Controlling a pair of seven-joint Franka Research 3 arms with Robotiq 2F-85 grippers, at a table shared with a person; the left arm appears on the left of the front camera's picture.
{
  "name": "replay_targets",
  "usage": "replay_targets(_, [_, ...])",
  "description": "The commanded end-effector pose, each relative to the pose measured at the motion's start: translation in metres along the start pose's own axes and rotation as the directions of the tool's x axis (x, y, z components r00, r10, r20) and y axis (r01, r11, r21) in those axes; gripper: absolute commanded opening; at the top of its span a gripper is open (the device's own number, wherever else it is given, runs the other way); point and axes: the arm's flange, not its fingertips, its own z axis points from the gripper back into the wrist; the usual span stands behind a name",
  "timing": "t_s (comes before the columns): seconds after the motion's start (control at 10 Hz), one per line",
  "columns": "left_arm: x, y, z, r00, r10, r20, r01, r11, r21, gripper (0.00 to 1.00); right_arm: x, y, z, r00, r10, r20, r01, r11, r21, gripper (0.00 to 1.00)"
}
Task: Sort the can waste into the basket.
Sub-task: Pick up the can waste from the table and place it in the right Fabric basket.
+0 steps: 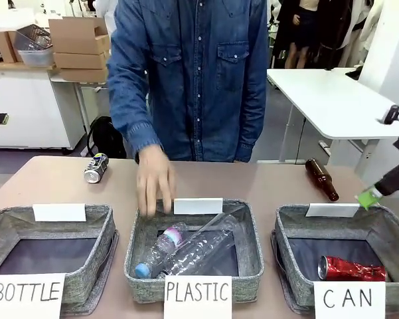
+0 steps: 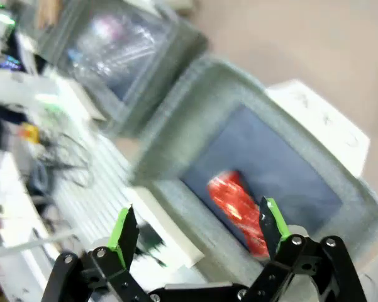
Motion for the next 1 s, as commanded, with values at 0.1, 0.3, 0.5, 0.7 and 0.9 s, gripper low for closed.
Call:
replay_targets(0.1, [-0.001, -0.002, -0.001, 1.000, -0.018, -0.006, 0.018, 1.000, -0.009, 1.00, 0.009, 0.018, 0.012, 0.770, -0.610, 0.190, 0.375, 0.673, 0.638, 1.00])
replay_targets(0.3, [-0.001, -0.002, -0.001, 1.000, -0.018, -0.006, 0.018, 1.000, -0.009, 1.00, 0.018, 0.007, 0.022, 0.638, -0.764, 0.096, 0.410, 0.443, 0.798, 1.00])
replay_targets(0.5, [-0.001, -0.002, -0.001, 1.000, -0.018, -0.006, 0.018, 1.000, -0.009, 1.00, 0.013, 0.008, 0.026, 0.577, -0.784, 0.231, 0.282, 0.456, 0.844, 1.00])
replay_targets(0.7, [-0.001, -0.002, -0.001, 1.000, -0.018, -0.006, 0.018, 1.000, -0.009, 1.00, 0.016, -0.002, 0.031, 0.796, -0.594, 0.118, 0.356, 0.616, 0.703, 1.00])
replay_targets(0.9, [-0.001, -0.002, -0.001, 1.000, -0.018, -0.006, 0.018, 1.000, -0.009, 1.00, 0.016, -0.002, 0.031, 0.796, -0.594, 0.118, 0.356, 0.616, 0.703, 1.00])
